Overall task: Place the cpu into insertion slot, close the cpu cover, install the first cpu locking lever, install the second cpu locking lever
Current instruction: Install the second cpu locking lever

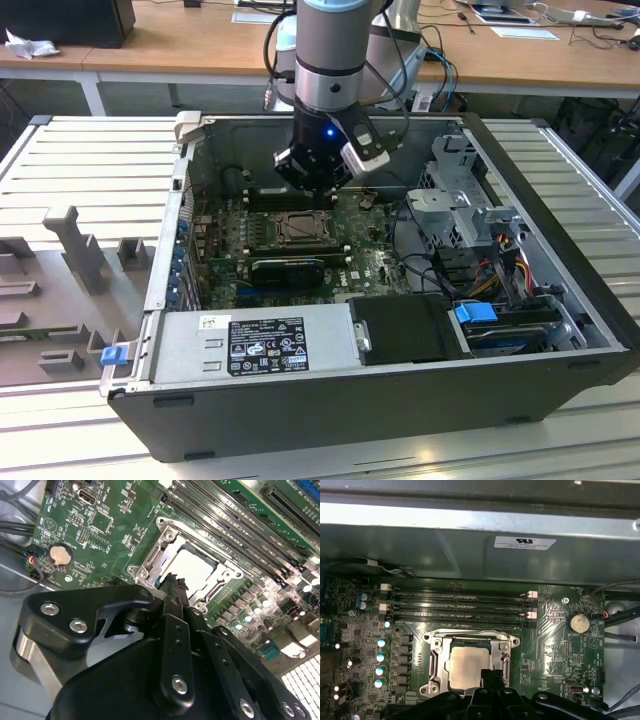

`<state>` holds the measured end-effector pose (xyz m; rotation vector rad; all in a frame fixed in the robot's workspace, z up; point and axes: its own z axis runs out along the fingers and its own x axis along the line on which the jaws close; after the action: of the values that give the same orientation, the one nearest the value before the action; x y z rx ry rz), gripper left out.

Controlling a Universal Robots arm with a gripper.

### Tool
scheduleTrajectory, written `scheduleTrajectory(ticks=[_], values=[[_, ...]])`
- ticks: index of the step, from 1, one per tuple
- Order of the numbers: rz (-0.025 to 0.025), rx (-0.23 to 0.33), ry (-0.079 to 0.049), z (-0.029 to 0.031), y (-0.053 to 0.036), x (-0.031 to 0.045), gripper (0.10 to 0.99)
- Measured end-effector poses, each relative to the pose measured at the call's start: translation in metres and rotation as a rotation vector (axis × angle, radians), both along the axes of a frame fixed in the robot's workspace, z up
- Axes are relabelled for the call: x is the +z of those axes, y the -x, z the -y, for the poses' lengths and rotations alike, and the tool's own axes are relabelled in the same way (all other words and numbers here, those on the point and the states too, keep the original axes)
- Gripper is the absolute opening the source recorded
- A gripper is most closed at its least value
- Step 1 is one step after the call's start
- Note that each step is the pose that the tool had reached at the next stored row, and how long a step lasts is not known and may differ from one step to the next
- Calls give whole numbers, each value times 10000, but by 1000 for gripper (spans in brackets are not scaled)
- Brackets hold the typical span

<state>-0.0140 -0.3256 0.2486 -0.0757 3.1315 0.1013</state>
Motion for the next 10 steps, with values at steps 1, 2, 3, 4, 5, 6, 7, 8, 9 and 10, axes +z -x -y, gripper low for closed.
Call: scheduleTrajectory(ticks=[1, 2, 3, 4, 5, 6, 7, 8, 9, 10], values=[[1, 2, -2, 9, -1, 0, 106], [0, 1, -1, 16, 0, 0, 106], [0, 0, 1, 20, 0, 1, 106], [0, 0, 0, 25, 0, 0, 106], [0, 0, 0, 31, 0, 0, 106], [0, 0, 1, 40, 0, 0, 106], [0, 0, 0, 46, 0, 0, 106], [0, 0, 0, 52, 0, 0, 106], [0, 0, 0, 58, 0, 0, 106], [0, 0, 0, 65, 0, -1, 106]])
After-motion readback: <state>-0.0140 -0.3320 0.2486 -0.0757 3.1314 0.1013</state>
